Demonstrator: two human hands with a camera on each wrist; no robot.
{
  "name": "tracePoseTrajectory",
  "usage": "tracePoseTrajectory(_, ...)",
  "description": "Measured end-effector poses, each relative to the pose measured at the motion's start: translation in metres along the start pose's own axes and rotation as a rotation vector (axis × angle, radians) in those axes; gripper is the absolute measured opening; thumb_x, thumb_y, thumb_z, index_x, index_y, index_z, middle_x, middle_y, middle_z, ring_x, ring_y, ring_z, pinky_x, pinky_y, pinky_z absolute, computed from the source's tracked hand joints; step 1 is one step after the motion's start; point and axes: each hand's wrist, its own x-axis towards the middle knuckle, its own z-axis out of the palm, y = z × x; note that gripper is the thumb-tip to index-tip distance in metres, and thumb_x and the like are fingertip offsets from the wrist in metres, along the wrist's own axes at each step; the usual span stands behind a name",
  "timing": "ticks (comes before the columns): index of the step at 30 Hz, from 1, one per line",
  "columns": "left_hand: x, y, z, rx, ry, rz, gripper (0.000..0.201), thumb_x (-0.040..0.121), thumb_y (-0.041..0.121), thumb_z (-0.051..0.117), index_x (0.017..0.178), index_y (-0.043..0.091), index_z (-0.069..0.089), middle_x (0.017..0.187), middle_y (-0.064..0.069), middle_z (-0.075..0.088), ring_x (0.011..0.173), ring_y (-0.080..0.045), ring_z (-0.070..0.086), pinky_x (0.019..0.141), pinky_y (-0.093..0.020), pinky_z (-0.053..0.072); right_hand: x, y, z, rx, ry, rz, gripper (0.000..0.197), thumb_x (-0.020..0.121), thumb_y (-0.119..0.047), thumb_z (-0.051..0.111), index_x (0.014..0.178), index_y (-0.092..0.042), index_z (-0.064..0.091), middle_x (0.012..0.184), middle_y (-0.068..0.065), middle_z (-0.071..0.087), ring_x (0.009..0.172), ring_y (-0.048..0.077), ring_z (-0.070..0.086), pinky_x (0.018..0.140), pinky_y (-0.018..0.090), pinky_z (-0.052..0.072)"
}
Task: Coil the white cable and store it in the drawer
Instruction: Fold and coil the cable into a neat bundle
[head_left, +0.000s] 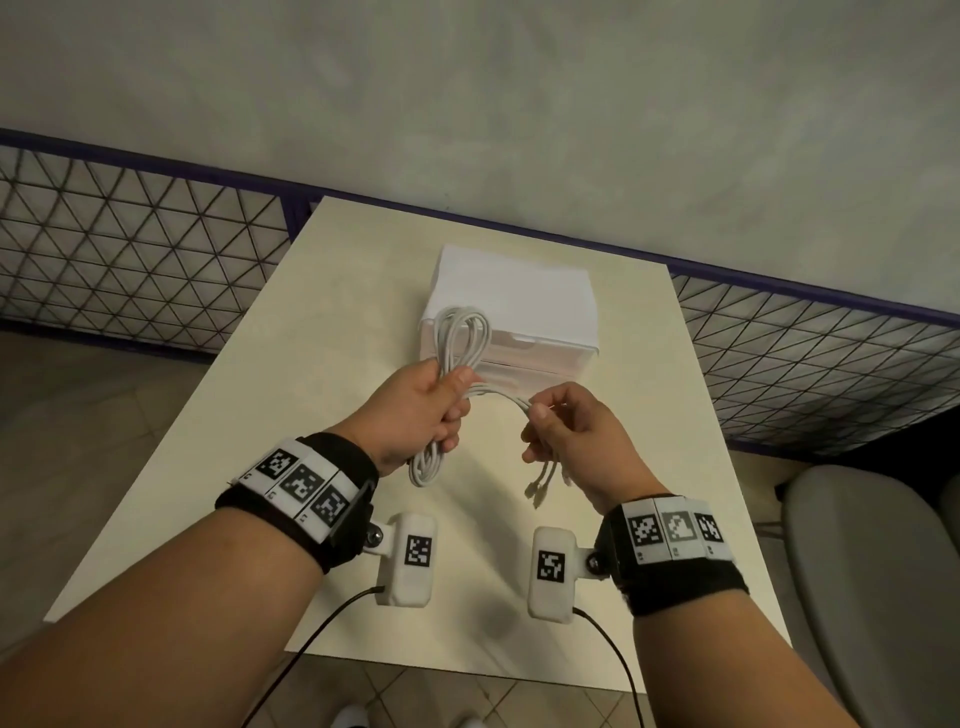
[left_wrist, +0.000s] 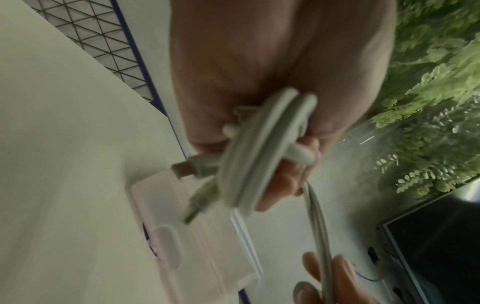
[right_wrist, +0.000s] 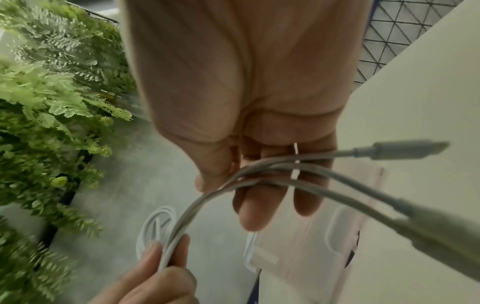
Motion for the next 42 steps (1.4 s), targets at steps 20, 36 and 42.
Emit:
tracePoseTrajectory(20, -0.007, -0.012, 0.018, -0.177, 0.083, -0.005, 0.034, 0.102, 0.034, 0.032, 0.098, 0.011, 0.056, 0.064, -0.002, 0.044, 0.047, -0.012, 0.035, 0.051, -0.031, 0.039, 0.007, -0.041, 0.029, 0.322, -0.155, -0.045, 0.017, 0.094, -0.001, 0.048, 0.091, -0.008, 0.063, 0.070, 0.005, 0.061, 0.050, 0.011, 0.052, 0.053, 0.024, 0.049)
tracePoseTrajectory(36, -0.010, -0.012, 0.016, 0.057, -0.064, 0.070, 0.037, 0.089, 0.043, 0.048, 0.109, 0.013, 0.056, 0.065, 0.003, 0.057, 0.048, -0.009, 0.040, 0.046, -0.022, 0.041, 0.021, -0.060, 0.050, 0.813, 0.079, 0.347, 0.019, 0.097, -0.010, 0.042, 0.085, -0.005, 0.056, 0.071, 0.011, 0.057, 0.063, 0.022, 0.057, 0.070, 0.040, 0.052)
tracePoseTrajectory(42, -0.016, -0.015, 0.018, 0.029, -0.138, 0.023, 0.039, 0.085, 0.041, 0.057, 0.106, 0.009, 0.057, 0.064, 0.001, 0.060, 0.049, -0.011, 0.038, 0.045, -0.020, 0.039, 0.023, -0.054, 0.053, 0.672, 0.271, 0.352, 0.017, 0.091, -0.006, 0.055, 0.104, -0.010, 0.063, 0.080, 0.002, 0.063, 0.070, 0.014, 0.060, 0.058, 0.029, 0.049)
